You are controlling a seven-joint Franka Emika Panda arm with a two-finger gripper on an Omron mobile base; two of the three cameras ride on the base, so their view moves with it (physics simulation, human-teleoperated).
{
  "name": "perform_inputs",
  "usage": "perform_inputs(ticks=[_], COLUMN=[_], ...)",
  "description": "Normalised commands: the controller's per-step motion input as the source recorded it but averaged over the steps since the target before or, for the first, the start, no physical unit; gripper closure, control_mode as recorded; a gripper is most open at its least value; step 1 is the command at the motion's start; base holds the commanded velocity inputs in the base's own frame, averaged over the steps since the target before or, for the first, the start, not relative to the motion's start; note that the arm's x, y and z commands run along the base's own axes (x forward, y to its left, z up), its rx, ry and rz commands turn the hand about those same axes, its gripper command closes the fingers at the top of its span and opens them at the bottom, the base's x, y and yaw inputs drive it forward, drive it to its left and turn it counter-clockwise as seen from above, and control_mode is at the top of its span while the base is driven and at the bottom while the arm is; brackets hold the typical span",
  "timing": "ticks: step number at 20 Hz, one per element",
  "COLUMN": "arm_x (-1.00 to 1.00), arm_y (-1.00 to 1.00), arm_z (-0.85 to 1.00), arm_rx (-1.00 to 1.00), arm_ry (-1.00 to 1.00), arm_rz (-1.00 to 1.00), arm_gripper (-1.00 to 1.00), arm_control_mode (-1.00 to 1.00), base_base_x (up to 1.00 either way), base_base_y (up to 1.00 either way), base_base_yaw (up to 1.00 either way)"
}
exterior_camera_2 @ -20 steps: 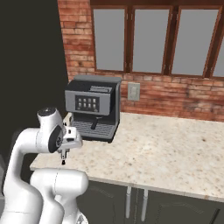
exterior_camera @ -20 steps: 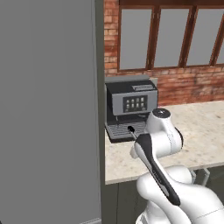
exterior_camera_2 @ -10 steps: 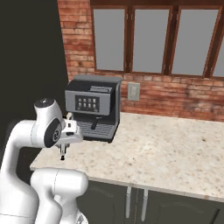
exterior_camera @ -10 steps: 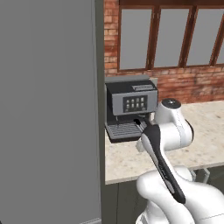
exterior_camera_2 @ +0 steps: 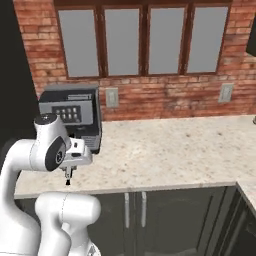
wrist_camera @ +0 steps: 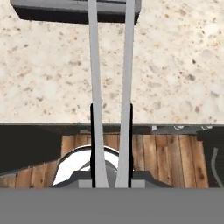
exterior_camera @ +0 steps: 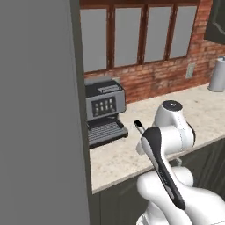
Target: Pick up the tongs from the counter and place them near the plate next to the oven.
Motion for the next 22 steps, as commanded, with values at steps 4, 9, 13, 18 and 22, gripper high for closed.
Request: perform_inputs(ticks=[4, 9, 13, 18, 22], arm_x=[0.0, 0.0, 0.0, 0.0, 0.0], arm_y=[0.0, 0.0, 0.0, 0.0, 0.0], arm_z=[0.0, 0.0, 0.0, 0.0, 0.0], arm_rx=[0.0, 0.0, 0.0, 0.0, 0.0], arm_ry=[0.0, 0.0, 0.0, 0.0, 0.0], arm_rz=[0.0, 0.0, 0.0, 0.0, 0.0], arm_gripper=[1.0, 1.0, 1.0, 1.0, 1.0], arm_control_mode=[1.0, 1.0, 1.0, 1.0, 1.0], base_base_x=[-0.16, -0.21, -0.44, -0.77, -0.7], base_base_y=[-0.02, -0.17, -0.27, -0.42, -0.61], base_base_yaw=[-0.75, -0.77, -0.7, -0.54, -0.42])
